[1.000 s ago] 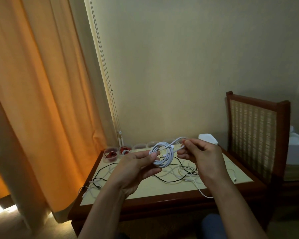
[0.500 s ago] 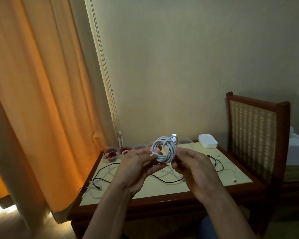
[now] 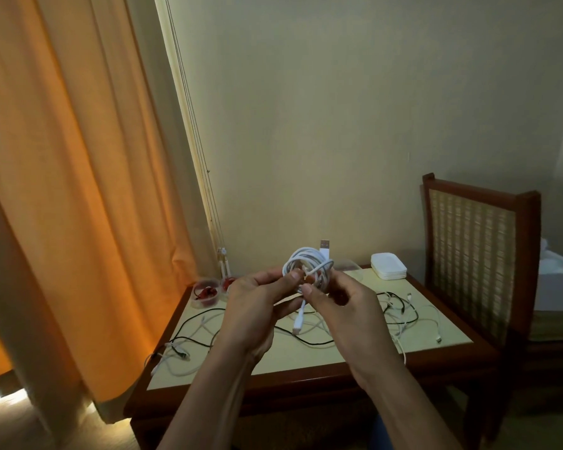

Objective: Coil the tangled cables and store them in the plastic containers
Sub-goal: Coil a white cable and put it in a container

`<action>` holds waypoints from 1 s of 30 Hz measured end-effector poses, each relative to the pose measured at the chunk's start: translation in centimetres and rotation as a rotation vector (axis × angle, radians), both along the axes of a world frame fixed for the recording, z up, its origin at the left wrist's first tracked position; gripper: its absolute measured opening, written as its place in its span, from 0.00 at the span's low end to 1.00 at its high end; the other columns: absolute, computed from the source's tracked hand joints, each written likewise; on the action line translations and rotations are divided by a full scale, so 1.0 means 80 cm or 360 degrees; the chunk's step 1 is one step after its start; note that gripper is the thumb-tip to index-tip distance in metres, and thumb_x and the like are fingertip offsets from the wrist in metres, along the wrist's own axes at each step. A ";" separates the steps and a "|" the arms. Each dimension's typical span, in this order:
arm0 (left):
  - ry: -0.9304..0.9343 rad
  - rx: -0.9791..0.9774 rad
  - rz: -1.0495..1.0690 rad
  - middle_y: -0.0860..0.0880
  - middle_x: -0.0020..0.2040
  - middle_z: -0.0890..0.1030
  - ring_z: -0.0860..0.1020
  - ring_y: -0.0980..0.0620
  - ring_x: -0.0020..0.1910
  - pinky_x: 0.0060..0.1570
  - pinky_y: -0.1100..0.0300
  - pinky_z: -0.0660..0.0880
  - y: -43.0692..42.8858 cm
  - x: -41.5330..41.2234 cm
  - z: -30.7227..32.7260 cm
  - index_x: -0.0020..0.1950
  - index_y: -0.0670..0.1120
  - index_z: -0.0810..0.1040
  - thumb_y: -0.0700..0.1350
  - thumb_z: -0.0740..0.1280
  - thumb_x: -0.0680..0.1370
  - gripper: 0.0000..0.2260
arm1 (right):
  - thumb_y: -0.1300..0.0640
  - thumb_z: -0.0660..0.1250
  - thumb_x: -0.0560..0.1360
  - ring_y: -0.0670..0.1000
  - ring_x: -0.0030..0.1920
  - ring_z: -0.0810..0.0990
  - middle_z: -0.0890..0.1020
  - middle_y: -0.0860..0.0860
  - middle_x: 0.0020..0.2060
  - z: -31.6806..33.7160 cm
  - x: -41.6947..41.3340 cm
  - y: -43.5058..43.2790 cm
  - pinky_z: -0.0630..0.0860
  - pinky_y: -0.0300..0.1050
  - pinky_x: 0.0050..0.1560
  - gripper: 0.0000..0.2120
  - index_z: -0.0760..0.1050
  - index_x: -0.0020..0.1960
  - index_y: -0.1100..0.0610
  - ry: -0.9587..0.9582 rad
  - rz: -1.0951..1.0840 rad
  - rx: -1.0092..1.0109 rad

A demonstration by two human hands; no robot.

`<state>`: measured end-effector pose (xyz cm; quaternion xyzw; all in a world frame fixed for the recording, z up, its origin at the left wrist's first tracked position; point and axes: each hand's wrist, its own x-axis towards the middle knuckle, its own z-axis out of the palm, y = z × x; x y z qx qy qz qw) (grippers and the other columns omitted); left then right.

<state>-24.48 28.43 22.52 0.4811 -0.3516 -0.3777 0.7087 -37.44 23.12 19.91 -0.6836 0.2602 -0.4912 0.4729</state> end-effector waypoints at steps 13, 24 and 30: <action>-0.1109 0.0260 -0.0258 0.50 0.54 0.87 0.84 0.50 0.54 0.57 0.53 0.80 0.003 0.044 0.014 0.64 0.50 0.83 0.39 0.73 0.78 0.15 | 0.58 0.63 0.83 0.61 0.31 0.83 0.83 0.63 0.38 0.014 -0.015 -0.019 0.78 0.50 0.33 0.09 0.77 0.61 0.49 0.0327 0.0481 0.0278; -0.1201 0.0251 -0.0071 0.50 0.47 0.87 0.85 0.51 0.47 0.49 0.58 0.82 0.001 0.041 0.001 0.58 0.51 0.85 0.42 0.69 0.81 0.08 | 0.58 0.66 0.80 0.55 0.34 0.86 0.86 0.53 0.37 0.014 -0.013 -0.015 0.85 0.56 0.42 0.17 0.73 0.68 0.49 0.0575 0.0258 0.0058; -0.0967 0.0218 -0.0031 0.43 0.46 0.86 0.86 0.48 0.46 0.46 0.61 0.82 0.002 0.044 -0.001 0.56 0.45 0.85 0.40 0.71 0.80 0.07 | 0.58 0.66 0.80 0.42 0.31 0.83 0.84 0.47 0.34 0.020 -0.035 -0.027 0.80 0.40 0.38 0.17 0.77 0.68 0.50 0.0891 -0.0074 -0.0539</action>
